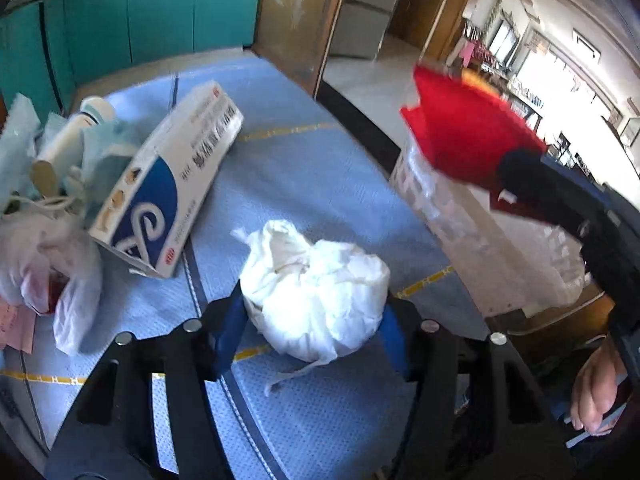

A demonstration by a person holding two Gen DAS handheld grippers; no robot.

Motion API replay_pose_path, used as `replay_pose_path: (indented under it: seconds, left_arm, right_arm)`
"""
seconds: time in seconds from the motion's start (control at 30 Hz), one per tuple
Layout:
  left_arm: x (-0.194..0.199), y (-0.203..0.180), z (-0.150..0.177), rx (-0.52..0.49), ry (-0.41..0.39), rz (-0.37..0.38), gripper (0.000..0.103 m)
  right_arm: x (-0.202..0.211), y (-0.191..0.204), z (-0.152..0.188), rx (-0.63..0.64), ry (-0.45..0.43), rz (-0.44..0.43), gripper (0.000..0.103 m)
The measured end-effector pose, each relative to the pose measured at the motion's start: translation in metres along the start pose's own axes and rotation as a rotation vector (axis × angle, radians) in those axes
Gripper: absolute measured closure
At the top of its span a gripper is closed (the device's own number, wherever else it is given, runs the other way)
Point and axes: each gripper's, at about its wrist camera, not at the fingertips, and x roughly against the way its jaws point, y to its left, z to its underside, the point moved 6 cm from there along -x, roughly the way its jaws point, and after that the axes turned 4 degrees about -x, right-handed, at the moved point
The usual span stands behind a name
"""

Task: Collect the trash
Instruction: 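Grasp the white tissue bundle with the left gripper while the right gripper holds the red wrapper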

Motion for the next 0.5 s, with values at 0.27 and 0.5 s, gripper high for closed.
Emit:
replay_pose_path:
  seconds: [0.27, 0.5]
  left_arm:
    - [0.060, 0.026, -0.010, -0.006, -0.176, -0.180, 0.054]
    - [0.139, 0.045, -0.018, -0.003, -0.403, -0.418, 0.053]
  right_arm:
    - [0.006, 0.008, 0.000, 0.041, -0.020, 0.009, 0.098]
    - [0.004, 0.021, 0.001, 0.100, -0.030, 0.015, 0.098]
